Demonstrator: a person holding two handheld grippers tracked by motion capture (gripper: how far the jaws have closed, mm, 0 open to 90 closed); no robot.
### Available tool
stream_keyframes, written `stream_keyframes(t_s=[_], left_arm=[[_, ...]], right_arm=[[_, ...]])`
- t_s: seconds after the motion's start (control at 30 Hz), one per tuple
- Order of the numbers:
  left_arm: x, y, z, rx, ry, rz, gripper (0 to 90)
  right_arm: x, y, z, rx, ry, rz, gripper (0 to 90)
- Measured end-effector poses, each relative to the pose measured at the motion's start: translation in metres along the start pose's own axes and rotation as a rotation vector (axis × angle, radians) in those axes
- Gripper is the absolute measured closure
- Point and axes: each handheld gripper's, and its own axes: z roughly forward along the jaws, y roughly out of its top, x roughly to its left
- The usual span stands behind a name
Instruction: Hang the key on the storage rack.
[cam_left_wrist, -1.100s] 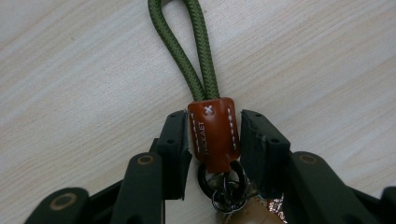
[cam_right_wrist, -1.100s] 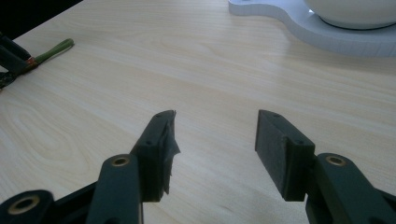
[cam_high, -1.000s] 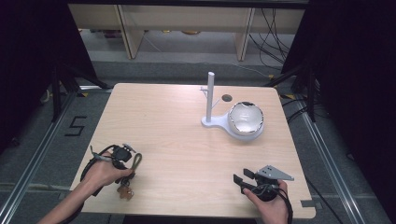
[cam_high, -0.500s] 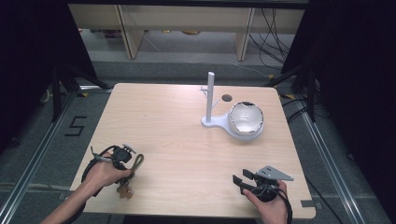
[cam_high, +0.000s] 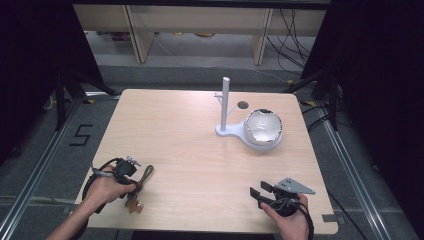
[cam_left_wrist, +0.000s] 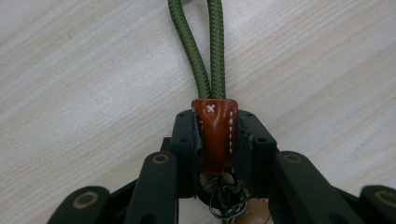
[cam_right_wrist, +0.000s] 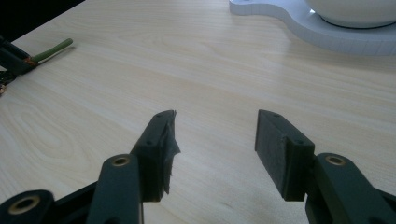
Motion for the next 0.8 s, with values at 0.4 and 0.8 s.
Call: stream_keyframes(t_s=[0.4,0.8], left_arm=[[0.003,-0.020,-0.006,-0.140,-0.060,-0.008,70.3],[-0.002,-0.039,-0.015,-0.347,-0.048,0.024,70.3]], right_arm=[[0.003,0.000,0.003,-0.001,0.008,0.001,48.4],[0.002,0.000,0.003,-0.004,0.013,0.008,48.2]])
